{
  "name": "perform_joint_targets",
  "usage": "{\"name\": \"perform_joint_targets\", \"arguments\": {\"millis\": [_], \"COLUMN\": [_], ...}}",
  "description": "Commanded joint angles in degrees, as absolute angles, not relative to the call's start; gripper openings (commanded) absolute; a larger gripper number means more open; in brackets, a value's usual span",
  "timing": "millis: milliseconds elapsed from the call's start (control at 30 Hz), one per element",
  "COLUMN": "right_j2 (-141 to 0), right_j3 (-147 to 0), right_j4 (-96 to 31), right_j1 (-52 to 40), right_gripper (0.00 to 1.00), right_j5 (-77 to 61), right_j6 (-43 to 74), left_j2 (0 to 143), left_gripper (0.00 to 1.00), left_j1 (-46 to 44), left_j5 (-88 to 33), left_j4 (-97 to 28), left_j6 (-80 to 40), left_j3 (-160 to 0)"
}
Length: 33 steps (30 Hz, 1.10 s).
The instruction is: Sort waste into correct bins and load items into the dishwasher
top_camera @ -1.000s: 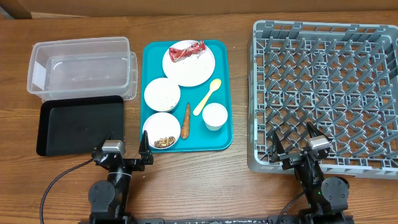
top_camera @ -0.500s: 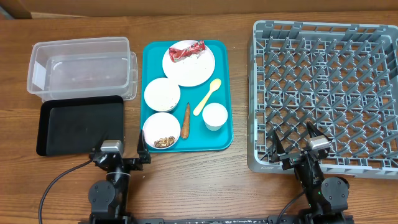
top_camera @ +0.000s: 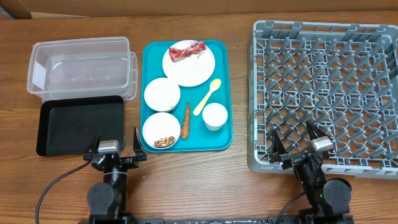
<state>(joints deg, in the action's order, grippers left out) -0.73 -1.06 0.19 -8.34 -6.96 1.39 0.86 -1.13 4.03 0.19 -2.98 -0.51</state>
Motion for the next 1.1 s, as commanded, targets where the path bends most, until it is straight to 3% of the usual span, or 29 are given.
{"name": "perform_joint_targets", "arguments": {"millis": [0,233,533,833,1067], "right_j2": [-0.2,-1.6,-16.1,-35.5,-47.1], "right_j3": [-2.3,-13.4,-35.0,-57.7,-66.4], "right_j4": [0.5,-4.1,-16.1,-37.8,-48.5], "right_j1": [-8.2,-8.2,-8.2,-8.2,-8.2], "right_gripper": [1.00,1.00,1.00,1.00,1.00], "right_j5": [-9.7,-9.5,-10.1,-10.8,-11.4], "right_j6": [5.2,2.0,1.0,1.0,1.1], "left_j2": [0.3,2.4,21.6,47.9,64.5], "left_gripper": [1.00,1.00,1.00,1.00,1.00], "left_j1": [-1.5,-1.5,-1.5,-2.2,-11.7], "left_j5": [0.2,0.5,0.3,-5.7,-6.0], "left_j4": [3.3,1.6,-10.9,-37.9,-58.2], "left_j6": [-4.9,-4.6,-4.2,-3.0,-3.0], "left_j3": [-0.7,-10.4,-34.1,-67.0,-80.1]}}
